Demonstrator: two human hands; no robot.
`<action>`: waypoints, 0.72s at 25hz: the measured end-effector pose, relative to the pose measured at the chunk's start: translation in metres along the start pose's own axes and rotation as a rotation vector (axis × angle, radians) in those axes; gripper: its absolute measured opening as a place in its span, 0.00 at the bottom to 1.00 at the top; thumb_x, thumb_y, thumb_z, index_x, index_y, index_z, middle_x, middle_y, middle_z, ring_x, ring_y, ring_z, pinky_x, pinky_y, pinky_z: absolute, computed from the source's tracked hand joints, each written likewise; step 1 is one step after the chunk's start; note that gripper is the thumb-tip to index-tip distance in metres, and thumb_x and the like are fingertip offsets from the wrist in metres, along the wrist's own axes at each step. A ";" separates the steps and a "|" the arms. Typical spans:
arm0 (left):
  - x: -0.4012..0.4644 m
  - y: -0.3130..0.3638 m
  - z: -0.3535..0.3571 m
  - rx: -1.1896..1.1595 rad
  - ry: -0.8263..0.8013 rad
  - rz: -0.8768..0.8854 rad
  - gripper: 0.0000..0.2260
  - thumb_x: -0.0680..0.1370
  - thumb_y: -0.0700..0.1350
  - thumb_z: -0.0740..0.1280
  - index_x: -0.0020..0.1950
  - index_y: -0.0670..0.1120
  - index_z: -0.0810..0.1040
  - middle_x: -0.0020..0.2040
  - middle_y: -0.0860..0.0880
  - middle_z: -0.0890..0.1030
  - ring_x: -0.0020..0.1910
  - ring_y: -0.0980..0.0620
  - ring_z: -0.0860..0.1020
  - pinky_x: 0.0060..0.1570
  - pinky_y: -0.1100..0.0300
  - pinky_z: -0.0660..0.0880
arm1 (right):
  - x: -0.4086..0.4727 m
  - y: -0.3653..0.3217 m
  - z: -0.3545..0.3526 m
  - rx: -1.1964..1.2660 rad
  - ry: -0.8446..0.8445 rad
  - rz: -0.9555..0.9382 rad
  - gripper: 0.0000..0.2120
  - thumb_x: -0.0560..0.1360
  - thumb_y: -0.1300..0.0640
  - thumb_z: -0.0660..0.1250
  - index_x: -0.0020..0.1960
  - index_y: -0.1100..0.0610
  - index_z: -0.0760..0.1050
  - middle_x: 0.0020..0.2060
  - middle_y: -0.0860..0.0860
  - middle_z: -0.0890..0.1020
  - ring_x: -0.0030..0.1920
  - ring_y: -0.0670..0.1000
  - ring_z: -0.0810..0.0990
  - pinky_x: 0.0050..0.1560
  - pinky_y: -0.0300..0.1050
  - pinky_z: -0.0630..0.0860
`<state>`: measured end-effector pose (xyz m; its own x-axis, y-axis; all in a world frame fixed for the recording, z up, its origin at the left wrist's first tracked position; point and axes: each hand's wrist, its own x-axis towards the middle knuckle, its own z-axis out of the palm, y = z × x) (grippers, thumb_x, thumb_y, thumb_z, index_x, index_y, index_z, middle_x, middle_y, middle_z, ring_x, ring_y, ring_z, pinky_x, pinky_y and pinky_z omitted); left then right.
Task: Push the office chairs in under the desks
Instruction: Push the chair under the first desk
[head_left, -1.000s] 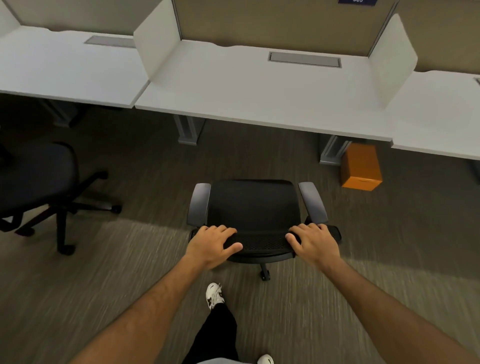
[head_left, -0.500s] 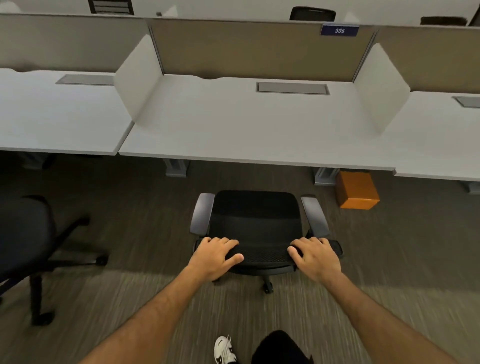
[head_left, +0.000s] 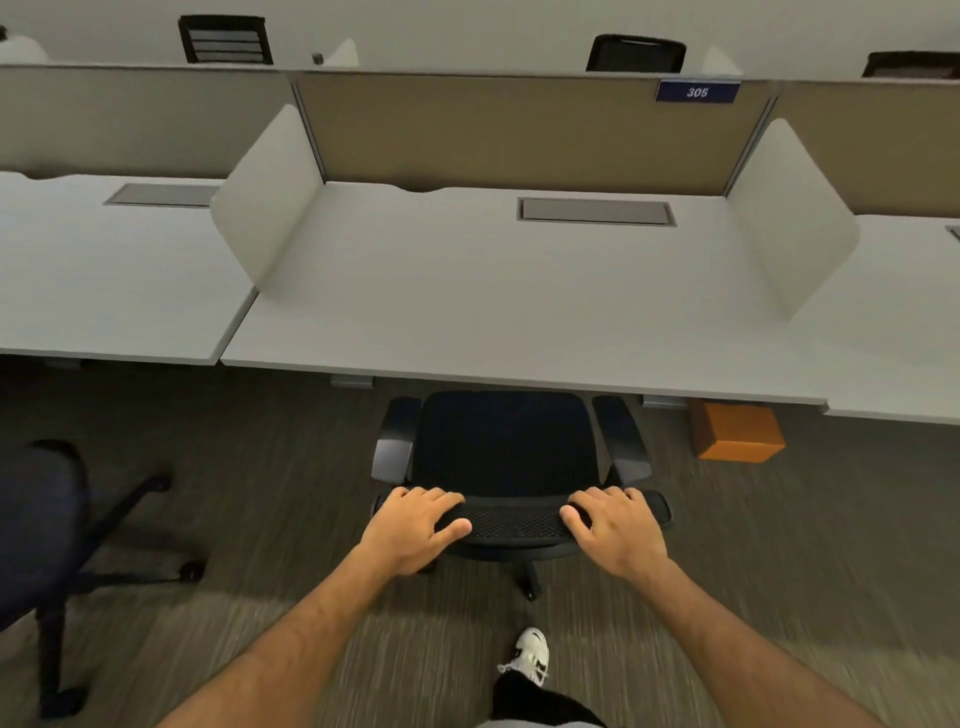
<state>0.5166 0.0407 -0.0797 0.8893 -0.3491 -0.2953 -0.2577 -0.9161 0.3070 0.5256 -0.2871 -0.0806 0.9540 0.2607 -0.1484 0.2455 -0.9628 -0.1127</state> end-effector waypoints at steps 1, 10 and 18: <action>0.008 -0.005 -0.003 -0.008 0.008 -0.006 0.33 0.80 0.72 0.43 0.76 0.56 0.69 0.70 0.55 0.76 0.67 0.55 0.74 0.69 0.51 0.66 | 0.011 0.001 -0.001 0.006 0.003 -0.003 0.23 0.82 0.37 0.47 0.59 0.44 0.78 0.54 0.42 0.83 0.56 0.48 0.79 0.63 0.51 0.68; 0.054 -0.027 -0.020 -0.012 0.052 -0.034 0.34 0.79 0.73 0.41 0.73 0.57 0.71 0.67 0.57 0.78 0.64 0.56 0.75 0.67 0.51 0.67 | 0.069 0.008 -0.009 0.051 -0.018 -0.020 0.26 0.82 0.36 0.46 0.61 0.45 0.78 0.55 0.42 0.83 0.58 0.47 0.80 0.66 0.53 0.68; 0.056 -0.038 -0.050 -0.120 0.027 -0.079 0.29 0.81 0.68 0.49 0.73 0.54 0.72 0.67 0.54 0.79 0.65 0.55 0.75 0.70 0.50 0.68 | 0.106 -0.013 -0.028 0.211 -0.145 -0.047 0.27 0.80 0.33 0.50 0.61 0.48 0.79 0.54 0.45 0.84 0.54 0.49 0.80 0.62 0.54 0.73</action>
<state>0.5947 0.0657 -0.0624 0.9151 -0.2703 -0.2992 -0.1412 -0.9099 0.3901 0.6284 -0.2491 -0.0675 0.9038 0.3271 -0.2761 0.2332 -0.9171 -0.3233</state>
